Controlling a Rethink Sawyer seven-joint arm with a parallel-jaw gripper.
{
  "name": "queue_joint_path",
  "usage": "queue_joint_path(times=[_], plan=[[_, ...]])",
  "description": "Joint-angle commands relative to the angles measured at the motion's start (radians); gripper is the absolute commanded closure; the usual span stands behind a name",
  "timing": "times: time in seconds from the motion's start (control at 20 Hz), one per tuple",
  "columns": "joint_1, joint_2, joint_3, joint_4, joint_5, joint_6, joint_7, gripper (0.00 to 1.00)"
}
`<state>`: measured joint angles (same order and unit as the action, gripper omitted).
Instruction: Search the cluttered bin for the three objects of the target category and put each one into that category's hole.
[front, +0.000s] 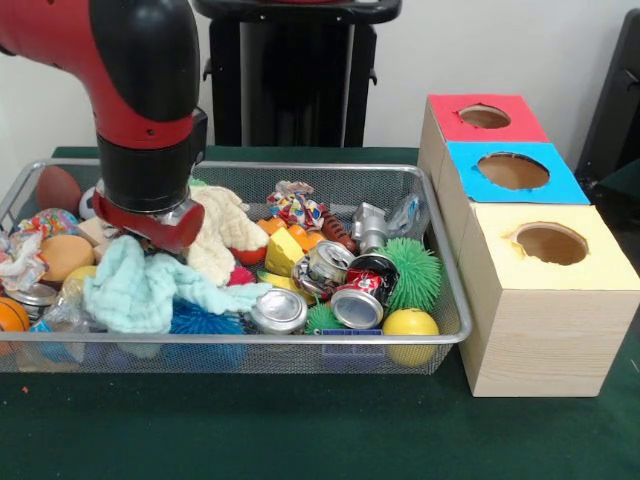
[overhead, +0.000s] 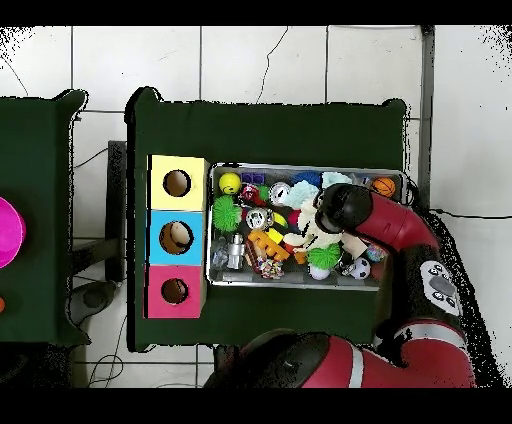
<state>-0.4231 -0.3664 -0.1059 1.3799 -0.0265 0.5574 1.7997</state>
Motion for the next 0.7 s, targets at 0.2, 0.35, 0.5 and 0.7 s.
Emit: queue_joint_path(times=[0.2,0.35,0.5,0.7], plan=[[0.055,0.052,0.053,0.012,-0.091,-0.046,0.037,0.0],[0.081,0.058,0.035,0.011,-0.091,-0.062,0.071,0.0],[0.093,0.064,0.026,0.012,-0.092,-0.079,0.086,0.0],[0.101,0.067,0.02,0.017,-0.09,-0.088,0.095,0.0]])
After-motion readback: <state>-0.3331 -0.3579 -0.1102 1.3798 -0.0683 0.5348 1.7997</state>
